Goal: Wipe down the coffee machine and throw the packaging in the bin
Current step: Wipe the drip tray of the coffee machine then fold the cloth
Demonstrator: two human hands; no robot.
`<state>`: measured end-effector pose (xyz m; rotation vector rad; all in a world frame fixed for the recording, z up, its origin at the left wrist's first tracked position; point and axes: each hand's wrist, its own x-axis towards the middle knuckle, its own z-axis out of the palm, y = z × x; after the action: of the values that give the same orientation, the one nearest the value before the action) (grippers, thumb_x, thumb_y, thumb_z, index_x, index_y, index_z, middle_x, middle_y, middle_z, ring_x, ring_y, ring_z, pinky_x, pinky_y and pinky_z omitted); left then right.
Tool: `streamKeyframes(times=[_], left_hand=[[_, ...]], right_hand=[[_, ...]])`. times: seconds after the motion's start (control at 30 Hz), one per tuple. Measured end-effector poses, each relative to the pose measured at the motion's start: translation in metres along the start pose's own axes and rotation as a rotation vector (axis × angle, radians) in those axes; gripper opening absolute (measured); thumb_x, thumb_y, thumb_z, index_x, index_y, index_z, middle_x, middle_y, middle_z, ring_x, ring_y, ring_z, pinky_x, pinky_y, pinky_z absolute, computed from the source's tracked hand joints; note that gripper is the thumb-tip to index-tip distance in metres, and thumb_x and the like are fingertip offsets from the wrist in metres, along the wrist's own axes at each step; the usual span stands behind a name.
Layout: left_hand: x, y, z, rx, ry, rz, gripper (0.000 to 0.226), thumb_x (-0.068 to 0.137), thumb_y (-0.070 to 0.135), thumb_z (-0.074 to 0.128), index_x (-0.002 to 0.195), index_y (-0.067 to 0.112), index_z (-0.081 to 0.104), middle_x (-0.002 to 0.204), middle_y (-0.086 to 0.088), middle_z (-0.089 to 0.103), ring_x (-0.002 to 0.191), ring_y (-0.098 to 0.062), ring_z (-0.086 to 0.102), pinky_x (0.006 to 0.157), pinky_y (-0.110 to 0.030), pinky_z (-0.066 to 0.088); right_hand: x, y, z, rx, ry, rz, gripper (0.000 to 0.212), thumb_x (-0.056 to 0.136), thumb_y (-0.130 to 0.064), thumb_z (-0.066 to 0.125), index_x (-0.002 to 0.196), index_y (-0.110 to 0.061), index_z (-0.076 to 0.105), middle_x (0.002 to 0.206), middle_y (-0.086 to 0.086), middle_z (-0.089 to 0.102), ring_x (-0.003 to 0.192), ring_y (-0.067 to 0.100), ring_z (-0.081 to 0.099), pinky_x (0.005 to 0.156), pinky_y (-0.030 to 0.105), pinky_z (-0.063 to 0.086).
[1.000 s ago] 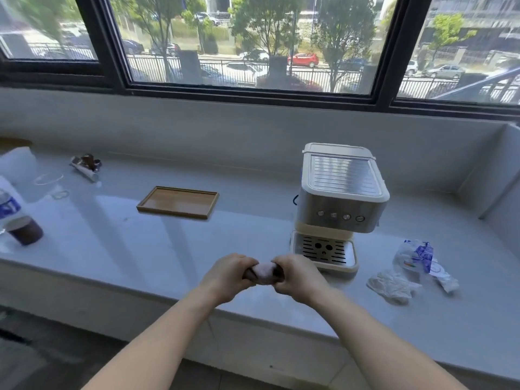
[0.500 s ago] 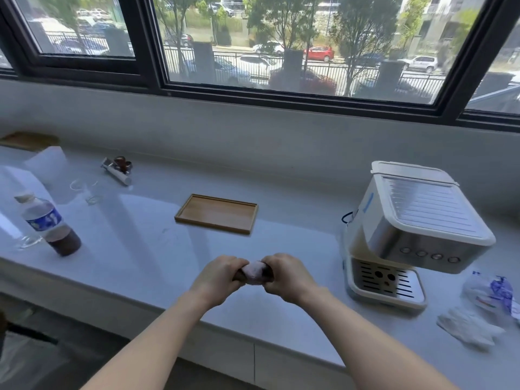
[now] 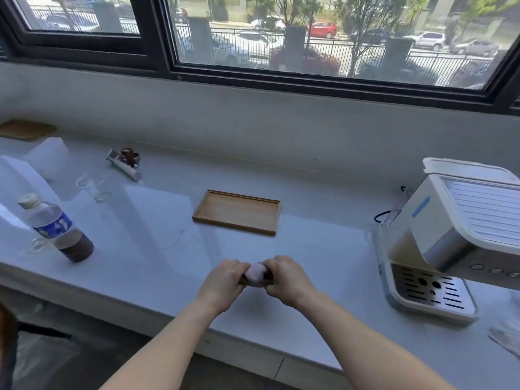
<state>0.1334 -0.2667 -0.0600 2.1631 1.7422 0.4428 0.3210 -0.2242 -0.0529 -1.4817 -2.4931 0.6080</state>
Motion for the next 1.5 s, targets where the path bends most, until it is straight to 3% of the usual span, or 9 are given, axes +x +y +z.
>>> streamKeyframes(times=[0.13,0.27,0.73,0.93,1.07,1.23,1.5], left_hand=[[0.004,-0.009,0.011,0.016,-0.027,-0.014,0.012,0.086,0.009,0.052,0.095,0.014,0.059,0.093,-0.002,0.062,0.089,-0.023,0.051,0.076,-0.038,0.045],[0.008,-0.013,0.023,0.053,-0.092,-0.029,0.021,0.082,0.011,0.054,0.101,0.02,0.058,0.099,0.002,0.062,0.094,-0.021,0.051,0.074,-0.034,0.044],[0.009,-0.017,0.038,0.102,-0.159,-0.03,0.041,0.081,0.02,0.056,0.122,0.023,0.055,0.114,0.003,0.054,0.104,-0.02,0.047,0.079,-0.034,0.045],[0.003,-0.016,0.033,0.013,-0.174,-0.073,0.051,0.076,0.045,0.056,0.125,0.028,0.054,0.114,0.008,0.052,0.106,-0.016,0.048,0.087,-0.031,0.045],[-0.001,-0.008,0.03,0.01,-0.174,-0.108,0.054,0.079,0.061,0.05,0.125,0.031,0.053,0.113,0.008,0.051,0.106,-0.013,0.048,0.085,-0.029,0.045],[-0.004,0.002,0.023,0.158,-0.096,-0.103,0.045,0.084,0.055,0.051,0.118,0.026,0.055,0.116,0.004,0.051,0.101,-0.02,0.052,0.078,-0.031,0.045],[0.009,0.036,0.008,0.323,-0.048,-0.032,0.049,0.088,0.049,0.046,0.13,0.024,0.047,0.124,0.0,0.051,0.108,-0.024,0.051,0.084,-0.037,0.044]], right_hand=[[0.004,0.006,0.012,0.012,-0.036,0.032,0.04,0.073,-0.012,0.06,0.113,-0.017,0.064,0.105,0.005,0.061,0.098,0.024,0.053,0.081,0.034,0.047],[0.002,0.013,0.022,0.001,-0.067,0.065,0.032,0.075,-0.014,0.059,0.107,-0.015,0.062,0.107,0.007,0.058,0.101,0.025,0.052,0.077,0.028,0.04],[0.0,0.022,0.037,0.001,-0.096,0.073,0.031,0.076,-0.011,0.058,0.108,-0.013,0.058,0.112,0.006,0.051,0.103,0.026,0.047,0.08,0.031,0.04],[-0.004,0.021,0.029,0.048,-0.127,0.098,0.037,0.079,-0.019,0.059,0.116,-0.019,0.058,0.112,0.005,0.052,0.104,0.026,0.048,0.082,0.031,0.042],[-0.011,0.021,0.023,0.075,-0.134,0.11,0.039,0.078,-0.026,0.064,0.114,-0.022,0.054,0.111,0.002,0.048,0.104,0.024,0.047,0.08,0.028,0.039],[-0.022,0.023,0.011,0.067,-0.119,0.146,0.035,0.076,-0.028,0.069,0.106,-0.02,0.052,0.109,0.0,0.047,0.106,0.025,0.046,0.084,0.033,0.043],[-0.038,0.028,-0.012,-0.008,-0.066,0.229,0.056,0.087,-0.041,0.062,0.137,-0.022,0.046,0.133,0.005,0.049,0.125,0.028,0.043,0.097,0.039,0.045]])
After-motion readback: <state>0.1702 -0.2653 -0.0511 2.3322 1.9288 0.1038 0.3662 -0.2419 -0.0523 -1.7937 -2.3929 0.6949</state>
